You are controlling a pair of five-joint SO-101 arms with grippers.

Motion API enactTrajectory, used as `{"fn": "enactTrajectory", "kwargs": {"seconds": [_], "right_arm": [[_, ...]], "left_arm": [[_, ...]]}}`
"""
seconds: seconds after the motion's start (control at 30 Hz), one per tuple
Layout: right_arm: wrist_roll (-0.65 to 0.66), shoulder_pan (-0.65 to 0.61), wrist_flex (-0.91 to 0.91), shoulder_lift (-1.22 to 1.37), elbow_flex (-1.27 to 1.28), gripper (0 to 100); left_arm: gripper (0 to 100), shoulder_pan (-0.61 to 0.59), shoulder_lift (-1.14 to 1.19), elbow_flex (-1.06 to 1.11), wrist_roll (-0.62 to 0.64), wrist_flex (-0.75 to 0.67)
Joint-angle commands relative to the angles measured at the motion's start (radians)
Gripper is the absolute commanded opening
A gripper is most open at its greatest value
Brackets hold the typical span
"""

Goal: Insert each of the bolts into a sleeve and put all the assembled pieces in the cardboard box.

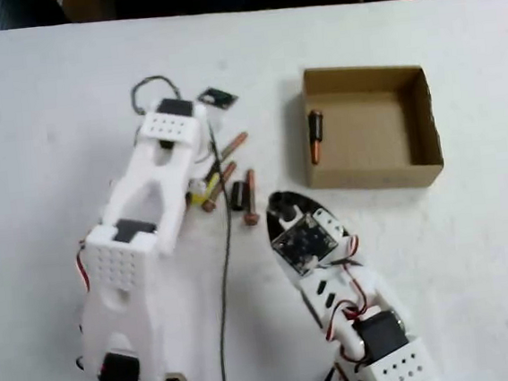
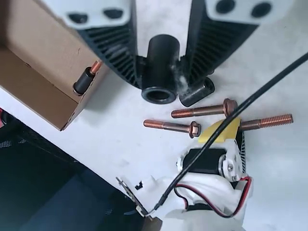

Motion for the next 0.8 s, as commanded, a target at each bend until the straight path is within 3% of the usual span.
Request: {"fn": "enactTrajectory", "kwargs": {"seconds": [0.0, 0.6, 0.77], "right_arm": [[-0.009, 0.001, -0.025, -0.015, 0.011, 1.6], [-0.011, -0.004, -0.025, -0.015, 0.021, 1.6], [-0.011, -0.073, -0.019, -0.013, 0.023, 1.6]], "left_arm": [[2, 0.042, -0.067, -0.011, 0.003, 0.031], [2, 0.022, -0.639, -0.003, 0.002, 0.232], [2, 0.005, -0.783, -0.002, 0.003, 0.261]]}}
